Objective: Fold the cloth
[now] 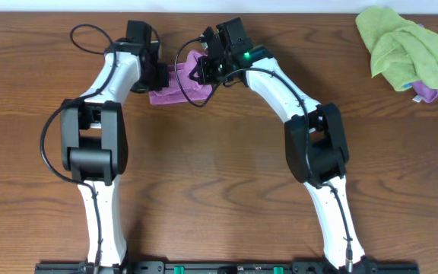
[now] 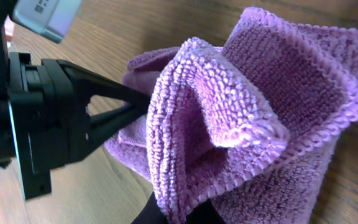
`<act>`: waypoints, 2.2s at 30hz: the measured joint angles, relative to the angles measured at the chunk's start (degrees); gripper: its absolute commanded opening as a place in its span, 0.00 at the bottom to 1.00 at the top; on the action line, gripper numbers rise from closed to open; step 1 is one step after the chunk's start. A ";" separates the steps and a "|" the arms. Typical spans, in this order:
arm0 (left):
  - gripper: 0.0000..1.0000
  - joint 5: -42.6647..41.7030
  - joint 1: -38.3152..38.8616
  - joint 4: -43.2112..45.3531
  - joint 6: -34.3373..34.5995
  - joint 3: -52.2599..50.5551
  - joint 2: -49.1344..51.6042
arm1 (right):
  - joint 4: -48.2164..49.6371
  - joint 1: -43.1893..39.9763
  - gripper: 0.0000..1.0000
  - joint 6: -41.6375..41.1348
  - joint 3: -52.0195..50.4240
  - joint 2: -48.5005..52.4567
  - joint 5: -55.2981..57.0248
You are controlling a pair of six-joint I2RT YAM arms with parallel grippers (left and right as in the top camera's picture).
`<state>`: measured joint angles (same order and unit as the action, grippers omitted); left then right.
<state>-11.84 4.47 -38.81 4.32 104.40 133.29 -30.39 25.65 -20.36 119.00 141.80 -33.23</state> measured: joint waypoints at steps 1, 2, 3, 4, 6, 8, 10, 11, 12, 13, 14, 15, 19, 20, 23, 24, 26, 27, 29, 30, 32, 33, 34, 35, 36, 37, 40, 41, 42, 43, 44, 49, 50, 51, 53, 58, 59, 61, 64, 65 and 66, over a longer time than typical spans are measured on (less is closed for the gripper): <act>0.06 -0.04 -0.37 -0.07 0.00 0.11 -0.11 | 0.00 0.00 0.02 -0.02 0.00 0.00 0.00; 0.06 -0.07 -0.87 -0.15 0.00 0.22 -0.31 | 0.00 0.00 0.02 -0.09 0.00 0.00 0.00; 0.06 -0.02 -1.46 -0.20 0.00 0.26 -0.79 | 0.02 0.00 0.01 -0.22 0.00 0.00 0.00; 0.06 -0.02 -1.97 -0.20 -0.02 0.26 -1.38 | 0.02 0.00 0.01 -0.33 0.00 0.00 0.00; 0.06 -0.04 -3.04 -0.22 0.00 0.26 -3.30 | 0.02 0.00 0.02 -0.48 0.00 0.00 0.00; 0.06 -0.44 -4.11 -0.28 0.00 0.39 -5.66 | 0.07 0.02 0.01 -0.61 0.00 0.00 0.00; 0.06 -1.16 -5.14 -0.50 0.00 0.76 -7.98 | 0.28 0.07 0.01 -0.68 0.00 0.00 0.02; 0.06 -1.44 -5.64 -0.61 0.00 0.96 -9.07 | 0.37 0.11 0.02 -0.68 0.00 0.00 0.09; 0.06 -1.57 -6.08 -0.66 0.00 1.11 -9.94 | 0.48 0.22 0.02 -0.70 0.00 0.00 0.17; 0.06 -1.73 -6.49 -0.68 0.00 1.25 -10.75 | 0.74 0.37 0.01 -0.72 0.00 0.00 0.31; 0.05 -1.77 -7.04 -0.83 -0.02 1.40 -11.63 | 1.11 0.59 0.02 -0.72 0.00 0.00 0.42; 0.06 -1.77 -7.54 -0.85 -0.02 1.49 -12.28 | 1.49 0.92 0.01 -0.72 0.00 0.00 0.59; 0.06 -1.95 -9.40 -1.70 -0.02 1.51 -12.81 | 3.17 2.58 0.02 -0.72 0.00 0.00 1.57; 0.06 -1.95 -9.86 -1.97 -0.02 1.51 -12.81 | 3.74 3.08 0.02 -0.72 0.00 0.00 1.75; 0.06 -1.97 -11.21 -2.51 -0.02 1.51 -12.81 | 5.57 4.46 0.02 -0.76 0.00 0.00 2.08; 0.06 -1.97 -11.56 -2.64 -0.02 1.51 -12.81 | 6.27 4.92 0.02 -0.85 0.00 0.00 2.21; 0.06 -1.95 -12.26 -2.82 -0.02 1.51 -12.81 | 7.82 5.70 0.02 -0.90 0.00 0.00 2.71; 0.06 -1.95 -12.48 -2.80 0.00 1.51 -12.81 | 8.44 5.92 0.02 -0.92 0.00 0.00 2.91; 0.06 -1.95 -12.74 -2.86 -0.02 1.51 -12.81 | 9.57 6.38 0.02 -0.92 0.00 0.00 3.26; 0.06 -1.95 -12.81 -2.91 -0.02 1.51 -12.81 | 9.99 6.47 0.02 -0.92 0.00 0.00 3.43; 0.06 -1.95 -12.90 -2.99 -0.02 1.51 -12.81 | 10.25 6.67 0.02 -0.92 0.02 0.00 3.72; 0.06 -1.95 -12.90 -2.99 -0.02 1.51 -12.81 | 10.36 6.69 0.02 -0.92 0.02 0.00 3.80; 0.06 -1.97 -12.90 -3.02 -0.02 1.51 -12.81 | 10.49 6.69 0.01 -0.92 0.02 0.00 4.00; 0.06 -1.97 -12.90 -3.04 -0.02 1.51 -12.81 | 10.64 6.69 0.02 -0.92 0.02 0.00 4.20; 0.06 -1.97 -12.90 -3.04 -0.02 1.51 -12.81 | 10.82 6.69 0.02 -0.94 0.02 0.02 4.31; 0.06 -1.97 -12.90 -3.06 -0.02 1.51 -12.81 | 10.97 6.69 0.02 -0.94 0.02 0.02 4.39; 0.06 -1.97 -12.90 -3.21 -0.02 1.51 -12.81 | 11.61 6.73 0.01 -1.01 0.02 0.04 4.81; 0.06 -1.97 -12.90 -3.19 -0.02 1.51 -12.81 | 11.65 6.78 0.02 -1.05 0.02 0.07 5.31; 0.06 -1.97 -12.90 -3.19 -0.02 1.51 -12.81 | 11.65 6.84 0.02 -1.07 0.02 0.11 5.88; 0.06 -1.97 -12.90 -3.19 -0.02 1.51 -12.81 | 11.65 6.91 0.02 -1.07 0.02 0.13 6.25; 0.06 -1.97 -12.90 -3.21 -0.02 1.51 -12.81 | 11.65 7.04 0.02 -1.09 0.04 0.24 6.75; 0.06 -1.97 -12.90 -3.21 -0.02 1.51 -12.81 | 11.72 7.93 0.02 -1.09 0.11 1.09 7.80; 0.06 -1.99 -12.90 -3.21 -0.02 1.51 -12.81 | 11.80 8.15 0.01 -1.09 0.15 1.53 7.85; 0.06 -1.97 -12.90 -3.19 -0.02 1.51 -12.81 | 11.80 8.24 0.02 -1.09 0.15 1.97 7.85; 0.06 -1.99 -12.90 -3.21 -0.02 1.51 -12.81 | 11.76 8.46 0.01 -1.09 0.15 2.62 7.89; 0.06 -1.97 -12.90 -3.21 0.00 1.51 -12.81 | 11.78 8.57 0.48 -1.27 0.15 3.39 8.46; 0.06 -1.99 -12.90 -3.21 -0.02 1.51 -12.81 | 11.93 8.57 0.71 -1.46 0.15 3.39 8.63; 0.06 -1.99 -12.90 -3.21 -0.02 1.51 -12.81 | 12.63 8.57 0.99 -1.40 0.15 3.39 8.76; 0.06 -1.99 -12.90 -3.21 -0.02 1.51 -12.81 | 13.70 8.57 0.99 -1.64 0.15 3.39 8.68; 0.06 -1.97 -12.90 -3.21 -0.02 1.51 -12.81 | 13.99 8.57 0.99 -1.77 0.15 3.39 8.50; 0.06 -1.90 -12.92 -3.19 -0.04 1.51 -12.81 | 14.43 8.57 0.99 -2.05 0.15 3.39 8.00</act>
<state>-13.74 -8.45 -42.00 4.27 105.91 120.49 -15.97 34.22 -22.41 119.15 145.18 -25.23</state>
